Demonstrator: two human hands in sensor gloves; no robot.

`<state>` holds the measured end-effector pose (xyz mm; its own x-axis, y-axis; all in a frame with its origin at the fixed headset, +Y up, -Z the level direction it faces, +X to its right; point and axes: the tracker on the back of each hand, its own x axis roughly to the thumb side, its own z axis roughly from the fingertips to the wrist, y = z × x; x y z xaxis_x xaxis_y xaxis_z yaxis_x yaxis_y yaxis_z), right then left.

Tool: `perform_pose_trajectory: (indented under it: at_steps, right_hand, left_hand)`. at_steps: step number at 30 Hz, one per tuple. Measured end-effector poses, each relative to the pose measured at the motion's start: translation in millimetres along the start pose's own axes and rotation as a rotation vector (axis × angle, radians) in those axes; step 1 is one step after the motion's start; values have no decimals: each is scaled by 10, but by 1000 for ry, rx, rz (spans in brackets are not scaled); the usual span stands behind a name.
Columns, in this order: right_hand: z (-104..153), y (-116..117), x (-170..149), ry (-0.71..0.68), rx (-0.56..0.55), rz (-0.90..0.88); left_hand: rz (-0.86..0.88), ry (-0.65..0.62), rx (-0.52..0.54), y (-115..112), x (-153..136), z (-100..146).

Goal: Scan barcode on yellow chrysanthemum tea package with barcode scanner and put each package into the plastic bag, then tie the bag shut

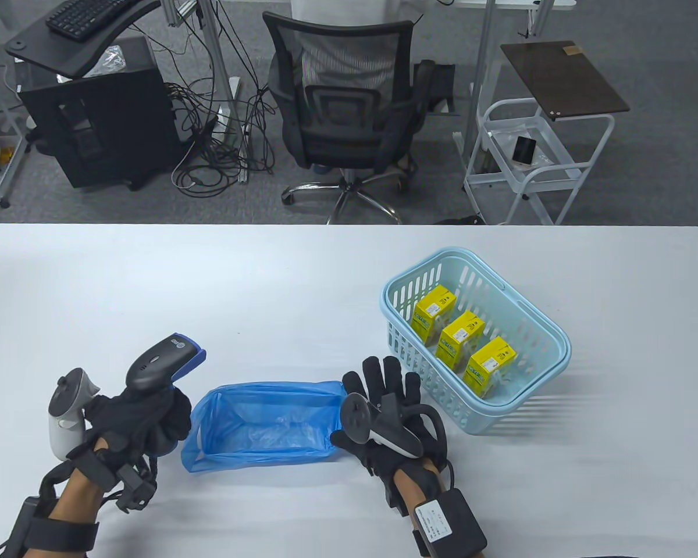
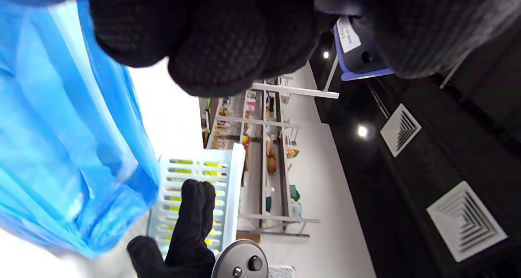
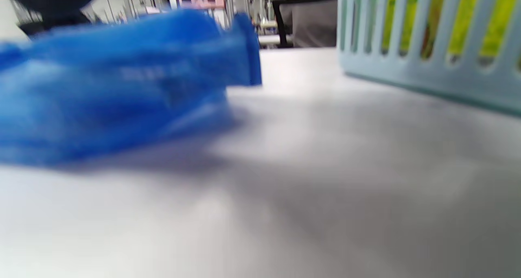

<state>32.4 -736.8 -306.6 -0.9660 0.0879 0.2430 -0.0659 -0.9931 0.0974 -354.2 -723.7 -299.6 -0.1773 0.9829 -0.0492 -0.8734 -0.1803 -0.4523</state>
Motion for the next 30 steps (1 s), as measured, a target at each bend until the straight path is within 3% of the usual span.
perform_pose_trajectory:
  at_steps: [3, 6, 8, 10, 13, 15, 18, 21, 24, 26, 30]
  right_hand:
    - [34, -367, -14, 7, -169, -57]
    - [37, -704, -78, 37, -254, -123]
    - [41, -995, -187, 53, -314, -295]
    - [-5, -1223, -289, 59, -338, -378]
    - [-203, -1520, -510, 146, -355, -314]
    - [-435, -1649, -719, 238, -291, -283]
    - [-690, -1688, -910, 302, -148, -279]
    - [-942, -1607, -1047, 352, 35, -141]
    - [-1123, -1481, -1111, 393, 99, -102]
    - [-1253, -1343, -1145, 406, 208, -59]
    - [-1382, -1178, -1223, 424, 244, -30]
  left_hand:
    - [52, -3, -58, -17, 12, -8]
    - [60, -1, -74, -20, 13, -14]
    - [34, 10, -68, -16, 12, -10]
    - [31, 25, -71, -19, 0, -12]
    - [9, 53, -66, -30, -11, -19]
    - [-3, 78, -51, -19, -31, -18]
    - [-10, 94, -19, 7, -42, -10]
    - [-9, 88, -15, 27, -17, -12]
    - [6, 86, -21, 31, -5, -18]
    - [1, 95, -17, 34, -6, -15]
    - [20, 133, -23, 46, -44, -28]
